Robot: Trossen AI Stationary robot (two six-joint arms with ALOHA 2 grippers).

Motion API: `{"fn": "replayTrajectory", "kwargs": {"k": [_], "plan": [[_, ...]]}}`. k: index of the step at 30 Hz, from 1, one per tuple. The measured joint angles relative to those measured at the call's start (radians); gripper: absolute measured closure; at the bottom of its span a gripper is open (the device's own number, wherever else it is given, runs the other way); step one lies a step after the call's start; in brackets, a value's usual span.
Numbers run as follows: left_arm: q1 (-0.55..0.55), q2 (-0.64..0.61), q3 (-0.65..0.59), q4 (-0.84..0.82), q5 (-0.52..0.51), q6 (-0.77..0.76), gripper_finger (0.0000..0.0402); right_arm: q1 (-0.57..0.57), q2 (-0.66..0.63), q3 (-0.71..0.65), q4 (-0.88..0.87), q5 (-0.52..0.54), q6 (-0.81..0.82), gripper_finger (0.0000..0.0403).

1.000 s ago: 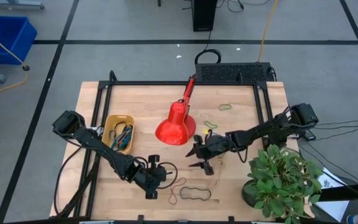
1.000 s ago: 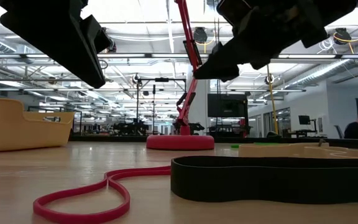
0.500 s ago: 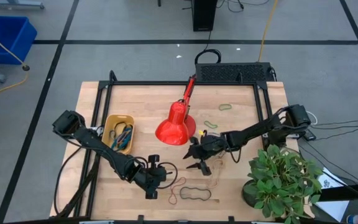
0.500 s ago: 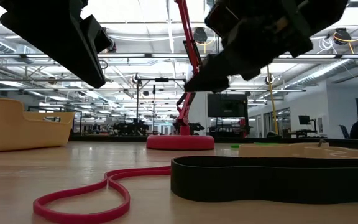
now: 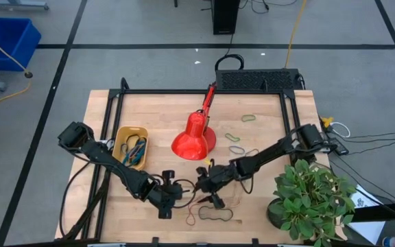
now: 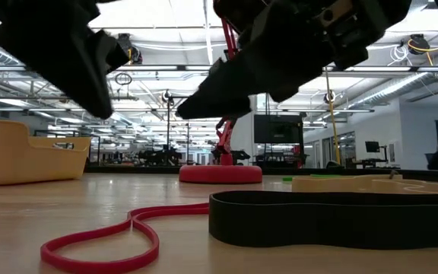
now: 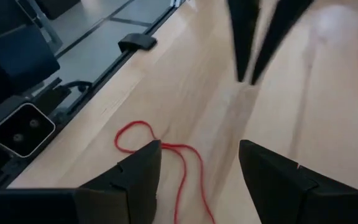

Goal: Pick and place rubber bands into bin
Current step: Put the red rubber band into the yellow bin

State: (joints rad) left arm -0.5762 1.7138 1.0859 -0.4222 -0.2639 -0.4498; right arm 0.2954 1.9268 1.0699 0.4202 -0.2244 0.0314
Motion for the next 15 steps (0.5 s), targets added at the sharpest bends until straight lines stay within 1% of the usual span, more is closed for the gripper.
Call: {"fn": "replayTrajectory", "kwargs": {"k": [3,6,11,15], "plan": [[-0.002,0.000,0.000,-0.048,0.003,-0.009,0.0362,0.016,0.031,0.018,0.004,0.109,-0.034,0.0193],[-0.002,0.000,0.000,-0.063,0.003,-0.024,0.0362,0.023,0.055,0.019,-0.010,0.217,-0.046,0.0193],[-0.002,0.000,0.000,-0.055,0.005,-0.022,0.0362,0.026,0.050,0.019,-0.033,0.226,0.006,0.0193],[-0.002,0.000,0.000,-0.054,0.005,-0.017,0.0362,0.028,0.049,0.019,-0.050,0.224,-0.033,0.0193]]}}
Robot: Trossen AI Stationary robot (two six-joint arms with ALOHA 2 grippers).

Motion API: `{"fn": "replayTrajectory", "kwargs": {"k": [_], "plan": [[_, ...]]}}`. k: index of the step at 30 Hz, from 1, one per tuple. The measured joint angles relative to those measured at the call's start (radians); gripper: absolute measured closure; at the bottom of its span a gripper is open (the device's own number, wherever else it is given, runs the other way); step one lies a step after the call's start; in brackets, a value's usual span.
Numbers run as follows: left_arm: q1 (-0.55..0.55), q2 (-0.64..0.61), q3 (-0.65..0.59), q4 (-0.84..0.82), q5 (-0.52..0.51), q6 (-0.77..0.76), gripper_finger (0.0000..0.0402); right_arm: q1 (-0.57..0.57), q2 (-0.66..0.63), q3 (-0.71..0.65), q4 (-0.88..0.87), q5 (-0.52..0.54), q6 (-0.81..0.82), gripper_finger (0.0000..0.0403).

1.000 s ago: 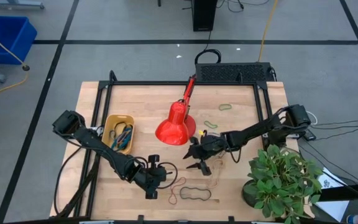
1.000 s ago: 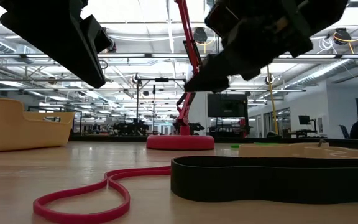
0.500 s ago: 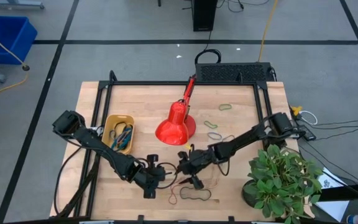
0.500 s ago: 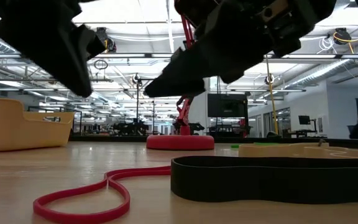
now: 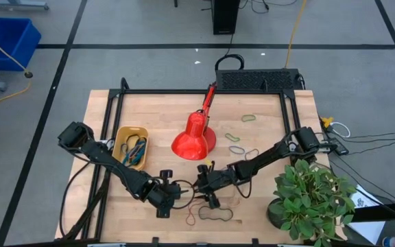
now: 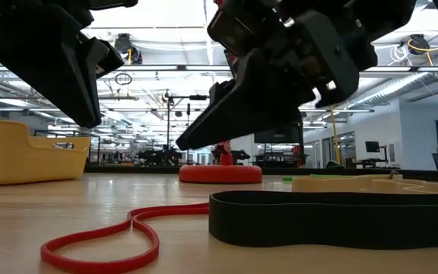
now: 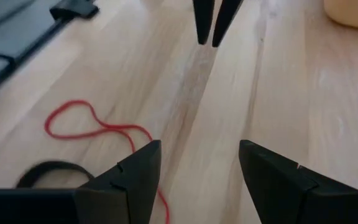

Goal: Pick and place rubber bands into bin
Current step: Put the red rubber band into the yellow bin

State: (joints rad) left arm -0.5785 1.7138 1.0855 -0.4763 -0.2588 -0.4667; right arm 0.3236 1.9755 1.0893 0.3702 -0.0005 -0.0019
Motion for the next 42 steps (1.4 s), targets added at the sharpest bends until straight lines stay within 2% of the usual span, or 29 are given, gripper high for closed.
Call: {"fn": "replayTrajectory", "kwargs": {"k": [3,10,19,24,32,42], "plan": [[0.000,0.000,0.000,0.000,0.000,0.000,0.0362,0.008,0.000,0.000,-0.032,-0.001,-0.068,0.0193],[0.001,0.000,0.000,0.001,-0.003,-0.001,0.0362,0.010,0.003,0.000,-0.076,-0.053,-0.063,0.0193],[0.002,0.000,0.000,0.006,-0.004,-0.003,0.0362,0.007,0.007,0.000,-0.134,-0.041,-0.072,0.0193],[0.002,0.000,0.000,0.009,-0.004,-0.003,0.0362,0.005,0.007,0.000,-0.158,-0.023,-0.085,0.0206],[0.002,0.000,0.000,0.010,-0.005,-0.003,0.0362,0.008,0.016,0.000,-0.150,-0.023,-0.116,0.0232],[0.002,0.000,0.000,0.017,-0.005,-0.007,0.0362,0.010,0.086,0.002,-0.083,-0.027,-0.089,0.0242]]}}
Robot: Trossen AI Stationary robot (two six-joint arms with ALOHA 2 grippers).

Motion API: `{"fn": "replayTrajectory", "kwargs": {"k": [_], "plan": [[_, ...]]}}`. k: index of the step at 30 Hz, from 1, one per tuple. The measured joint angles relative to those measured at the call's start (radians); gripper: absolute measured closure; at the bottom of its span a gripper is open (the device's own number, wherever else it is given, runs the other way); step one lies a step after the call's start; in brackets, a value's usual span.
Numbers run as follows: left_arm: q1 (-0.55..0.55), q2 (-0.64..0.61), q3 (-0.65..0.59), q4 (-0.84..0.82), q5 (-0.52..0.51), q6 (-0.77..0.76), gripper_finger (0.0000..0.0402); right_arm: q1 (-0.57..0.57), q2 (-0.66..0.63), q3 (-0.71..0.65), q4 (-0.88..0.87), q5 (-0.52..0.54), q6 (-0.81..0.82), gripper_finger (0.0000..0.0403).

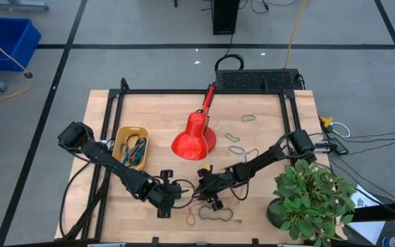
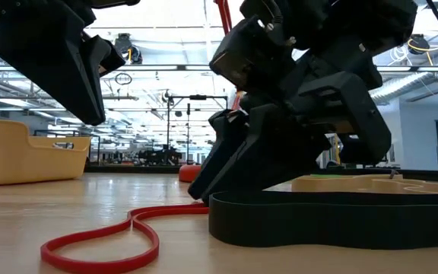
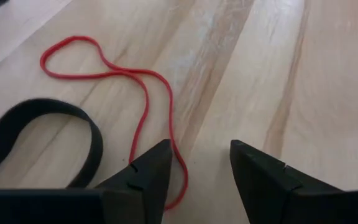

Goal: Pick and place rubber bands into bin
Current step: Put the red rubber band into the yellow bin

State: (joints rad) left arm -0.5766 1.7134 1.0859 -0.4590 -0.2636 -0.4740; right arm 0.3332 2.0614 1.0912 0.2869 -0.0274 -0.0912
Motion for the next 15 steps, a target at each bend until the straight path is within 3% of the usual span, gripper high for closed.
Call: {"fn": "replayTrajectory", "kwargs": {"k": [15], "plan": [[0.000,0.000,0.000,0.007,0.000,0.003,0.0362,0.021,0.013,0.000,-0.068,-0.003,-0.073,0.0385]]}}
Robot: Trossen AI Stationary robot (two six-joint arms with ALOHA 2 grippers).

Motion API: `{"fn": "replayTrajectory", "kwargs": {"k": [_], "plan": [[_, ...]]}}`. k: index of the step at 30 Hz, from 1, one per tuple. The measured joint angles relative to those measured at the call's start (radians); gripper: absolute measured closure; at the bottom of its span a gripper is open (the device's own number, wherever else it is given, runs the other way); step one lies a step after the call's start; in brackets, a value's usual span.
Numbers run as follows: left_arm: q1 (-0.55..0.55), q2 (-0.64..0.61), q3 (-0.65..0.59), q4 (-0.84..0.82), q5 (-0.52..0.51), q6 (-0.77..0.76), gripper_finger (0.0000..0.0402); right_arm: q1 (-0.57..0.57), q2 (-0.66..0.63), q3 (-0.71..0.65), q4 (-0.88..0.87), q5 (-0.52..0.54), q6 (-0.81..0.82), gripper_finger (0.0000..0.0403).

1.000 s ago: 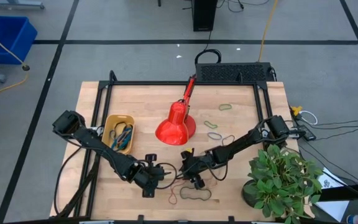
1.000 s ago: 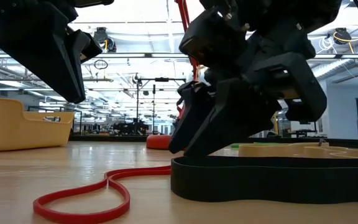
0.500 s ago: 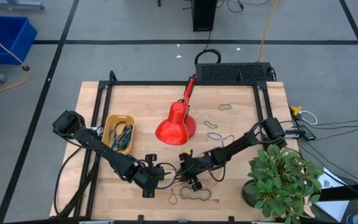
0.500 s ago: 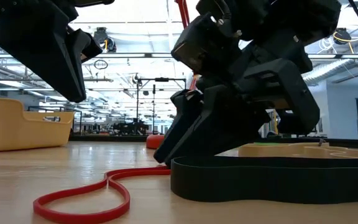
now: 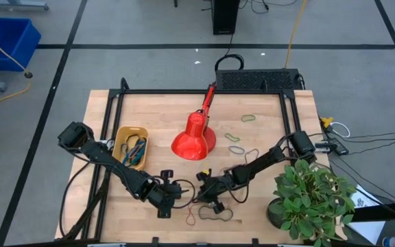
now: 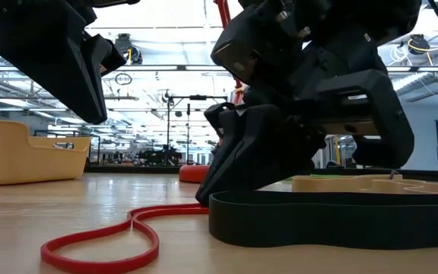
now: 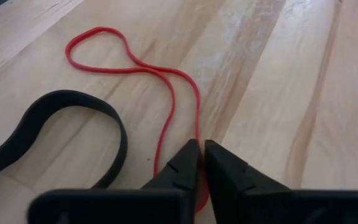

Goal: Pick and place rubber bands into bin
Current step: Put the red rubber band into the yellow bin

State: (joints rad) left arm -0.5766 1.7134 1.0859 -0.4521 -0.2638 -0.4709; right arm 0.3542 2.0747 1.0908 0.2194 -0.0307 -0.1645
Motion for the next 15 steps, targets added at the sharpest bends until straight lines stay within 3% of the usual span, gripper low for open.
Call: {"fn": "replayTrajectory", "kwargs": {"k": [8,15], "plan": [[0.000,0.000,0.000,0.010,0.000,-0.002,0.0362,0.002,-0.012,-0.001,0.001,0.002,-0.010,0.0402],[0.000,0.000,0.000,0.065,0.000,0.015,0.0362,0.002,-0.100,-0.007,-0.045,0.054,-0.087,0.0402]]}}
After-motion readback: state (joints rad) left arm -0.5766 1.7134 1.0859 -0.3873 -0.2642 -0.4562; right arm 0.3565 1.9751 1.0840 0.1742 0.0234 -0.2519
